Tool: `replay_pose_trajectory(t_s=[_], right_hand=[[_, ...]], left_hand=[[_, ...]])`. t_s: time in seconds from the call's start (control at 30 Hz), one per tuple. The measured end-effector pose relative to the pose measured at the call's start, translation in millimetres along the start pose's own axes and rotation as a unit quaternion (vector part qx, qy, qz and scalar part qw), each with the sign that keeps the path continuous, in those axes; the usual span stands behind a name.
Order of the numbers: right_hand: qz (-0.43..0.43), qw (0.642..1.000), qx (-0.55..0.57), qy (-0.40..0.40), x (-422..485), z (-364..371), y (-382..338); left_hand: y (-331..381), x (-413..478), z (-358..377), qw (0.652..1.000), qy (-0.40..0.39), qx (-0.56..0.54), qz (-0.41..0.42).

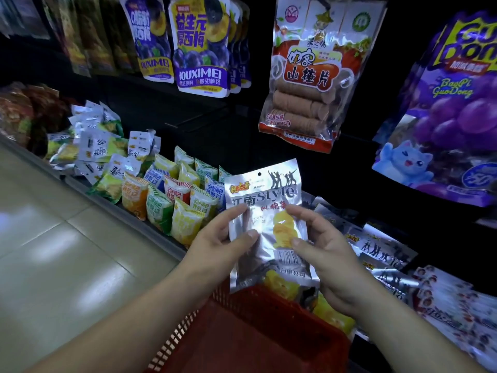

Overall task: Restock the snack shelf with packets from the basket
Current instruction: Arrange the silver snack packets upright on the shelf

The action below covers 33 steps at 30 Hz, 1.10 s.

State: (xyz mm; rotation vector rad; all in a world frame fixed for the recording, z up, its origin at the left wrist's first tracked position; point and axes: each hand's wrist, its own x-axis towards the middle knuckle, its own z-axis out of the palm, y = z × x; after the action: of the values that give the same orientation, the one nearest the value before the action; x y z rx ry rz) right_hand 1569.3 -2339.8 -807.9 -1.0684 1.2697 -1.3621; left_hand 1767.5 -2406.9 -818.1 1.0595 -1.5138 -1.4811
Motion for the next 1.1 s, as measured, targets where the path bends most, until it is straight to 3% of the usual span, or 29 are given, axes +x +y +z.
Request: replay_pose_trajectory(t_s=[0.1,0.27,0.37,0.57,0.77,0.9,1.03,1.1], right_hand=[[0.005,1.000,-0.029,0.003,0.5,2.0,1.1],[-0.009,0.997,-0.046,0.057,2.4,5.8,6.8],[-0.025,0.995,-0.052,0.077,3.1,6.1,7.0],[-0.028,0.994,-0.084,0.060,1.8,7.9,2.8],[-0.068,0.996,-0.039,0.044,3.9,2.8,7.8],[-0.040,0.998,-0.041,0.013,6.8,-4.2,13.9],[-0.049,0.994,-0.049,0.079,9.5,-6.8,13.9],[-0.056,0.987,-0.078,0.129,10.3,-8.0,12.3]], left_hand=[[6.5,-3.2,1.0,0.999,0.018,-0.050,0.013],[4.5,-7.5,1.2,0.993,-0.022,0.094,0.064],[3.8,-6.1,5.4,0.991,0.026,0.080,0.109],[8.6,-0.4,1.9,0.992,0.076,0.001,0.104],[12.6,-0.6,-3.1,0.997,0.042,-0.005,0.071],[14.9,-1.7,-5.9,0.998,0.013,0.021,0.055],[14.9,-1.5,-6.3,0.998,0.027,-0.008,0.049],[10.1,-5.5,-5.3,0.999,-0.040,-0.008,0.028]])
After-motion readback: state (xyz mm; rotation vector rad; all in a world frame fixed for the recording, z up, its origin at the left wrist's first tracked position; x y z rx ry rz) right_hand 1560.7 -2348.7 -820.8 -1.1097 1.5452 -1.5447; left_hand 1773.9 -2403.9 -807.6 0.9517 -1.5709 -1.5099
